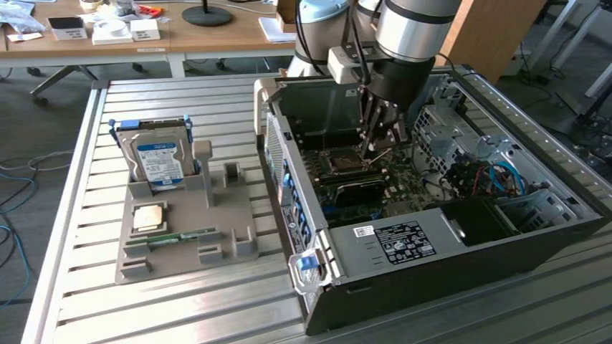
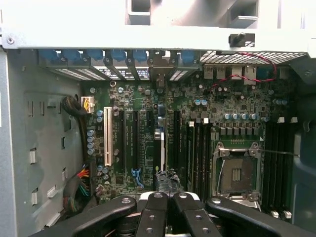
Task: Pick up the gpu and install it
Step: 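Press down on the gpu until it lock into place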
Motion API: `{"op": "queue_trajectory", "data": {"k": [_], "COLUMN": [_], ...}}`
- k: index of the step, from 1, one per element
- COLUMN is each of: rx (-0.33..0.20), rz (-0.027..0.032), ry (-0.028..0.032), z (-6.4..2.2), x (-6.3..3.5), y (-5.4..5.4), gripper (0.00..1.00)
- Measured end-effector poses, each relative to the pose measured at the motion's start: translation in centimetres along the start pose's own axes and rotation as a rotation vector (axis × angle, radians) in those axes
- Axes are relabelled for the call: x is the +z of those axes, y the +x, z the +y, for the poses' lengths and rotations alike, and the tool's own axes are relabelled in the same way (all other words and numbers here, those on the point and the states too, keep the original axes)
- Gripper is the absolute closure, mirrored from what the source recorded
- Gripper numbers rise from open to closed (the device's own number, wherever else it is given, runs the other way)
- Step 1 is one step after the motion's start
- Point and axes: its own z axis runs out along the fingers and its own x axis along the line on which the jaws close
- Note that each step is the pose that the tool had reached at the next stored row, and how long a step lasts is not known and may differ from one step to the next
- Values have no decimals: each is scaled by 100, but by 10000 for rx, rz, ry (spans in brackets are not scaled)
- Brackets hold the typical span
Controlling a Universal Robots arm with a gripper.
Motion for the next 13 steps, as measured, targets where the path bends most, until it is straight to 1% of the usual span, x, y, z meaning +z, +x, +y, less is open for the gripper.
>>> {"op": "queue_trajectory", "data": {"k": [13], "rx": [0], "rz": [-2], "ry": [1], "z": [0], "x": [21], "y": [-11], "gripper": [89]}}
